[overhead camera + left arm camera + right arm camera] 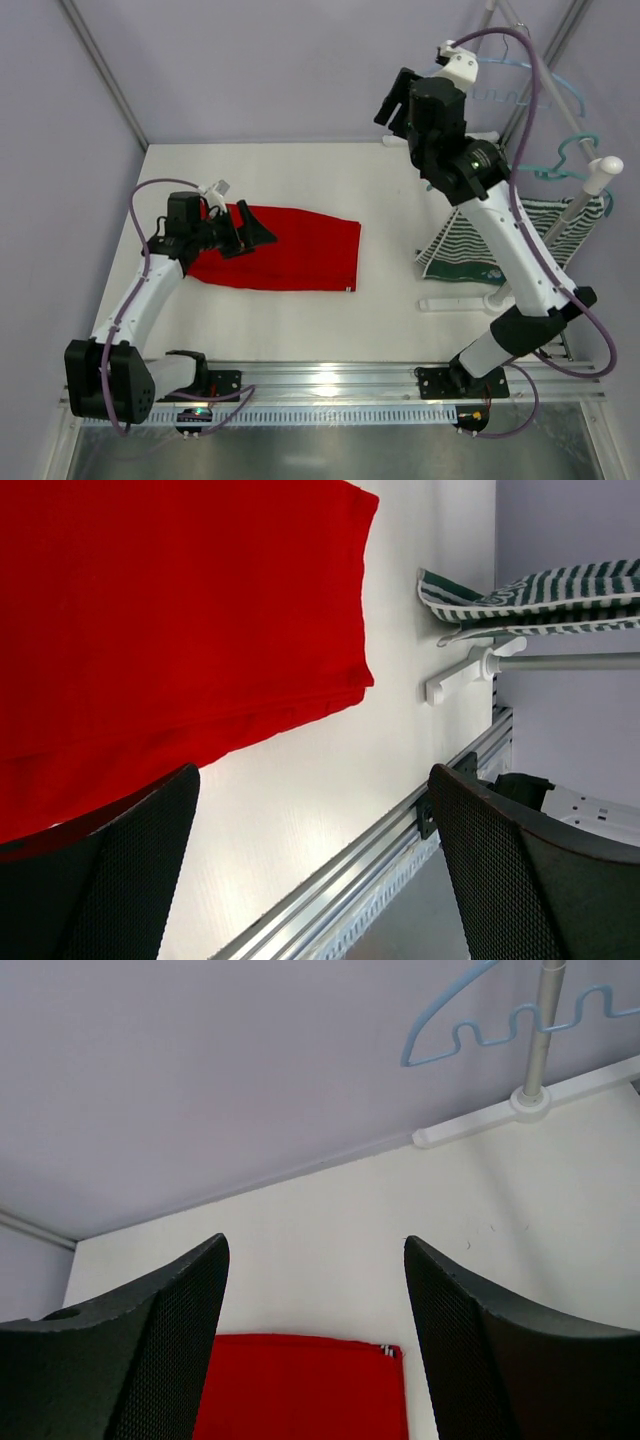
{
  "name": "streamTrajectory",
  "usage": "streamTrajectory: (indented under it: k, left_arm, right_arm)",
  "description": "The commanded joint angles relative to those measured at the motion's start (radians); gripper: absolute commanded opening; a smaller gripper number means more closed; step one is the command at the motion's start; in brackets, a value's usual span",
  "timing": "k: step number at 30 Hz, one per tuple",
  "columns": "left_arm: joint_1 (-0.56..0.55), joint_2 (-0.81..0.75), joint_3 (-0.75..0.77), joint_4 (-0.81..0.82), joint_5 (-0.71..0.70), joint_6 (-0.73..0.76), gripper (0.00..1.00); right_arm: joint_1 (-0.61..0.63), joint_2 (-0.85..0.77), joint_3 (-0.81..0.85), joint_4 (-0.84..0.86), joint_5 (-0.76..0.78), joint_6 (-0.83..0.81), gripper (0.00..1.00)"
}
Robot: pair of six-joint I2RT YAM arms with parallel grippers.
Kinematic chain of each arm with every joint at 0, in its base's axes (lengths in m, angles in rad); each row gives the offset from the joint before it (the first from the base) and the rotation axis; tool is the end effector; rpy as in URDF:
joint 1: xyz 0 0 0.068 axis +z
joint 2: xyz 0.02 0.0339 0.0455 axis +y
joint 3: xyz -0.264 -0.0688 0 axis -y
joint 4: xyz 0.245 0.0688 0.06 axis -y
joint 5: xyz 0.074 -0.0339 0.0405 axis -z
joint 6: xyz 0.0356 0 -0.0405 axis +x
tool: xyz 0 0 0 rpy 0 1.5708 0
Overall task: Place the trousers on the hanger
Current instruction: Grab a hanger with the right arm
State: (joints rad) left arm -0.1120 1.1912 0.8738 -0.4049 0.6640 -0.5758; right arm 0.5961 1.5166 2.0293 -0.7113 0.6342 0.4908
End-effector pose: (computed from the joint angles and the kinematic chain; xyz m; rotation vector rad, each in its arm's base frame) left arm 0.2462 -0.0498 0.2718 -0.1821 2.3473 -1.1094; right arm 0.2522 0.1456 0.5293 0.3617 1.6982 0.2389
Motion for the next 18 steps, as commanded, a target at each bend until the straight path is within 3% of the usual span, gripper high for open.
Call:
streamTrajectory:
  k: [1,11,15,18]
  left_arm:
    - [-0.005,-0.070,-0.009,0.075,0.040,0.007,0.95]
    - [-0.005,-0.151,-0.058,0.130,0.040,-0.016,0.95]
    - [-0.020,-0.145,-0.055,0.103,0.019,0.002,0.96]
    - [-0.028,-0.134,-0.052,0.097,0.016,0.004,0.95]
  right_arm:
    - [0.001,0.086,0.008,0.142,0.038,-0.084,0.73]
    - [-0.027,0.276,0.043,0.512,0.217,-0.158,0.73]
    - [-0.032,0.453,0.208,0.614,0.208,-0.317,0.73]
    - [-0.032,0.594,0.275,0.787,0.301,-0.444,0.73]
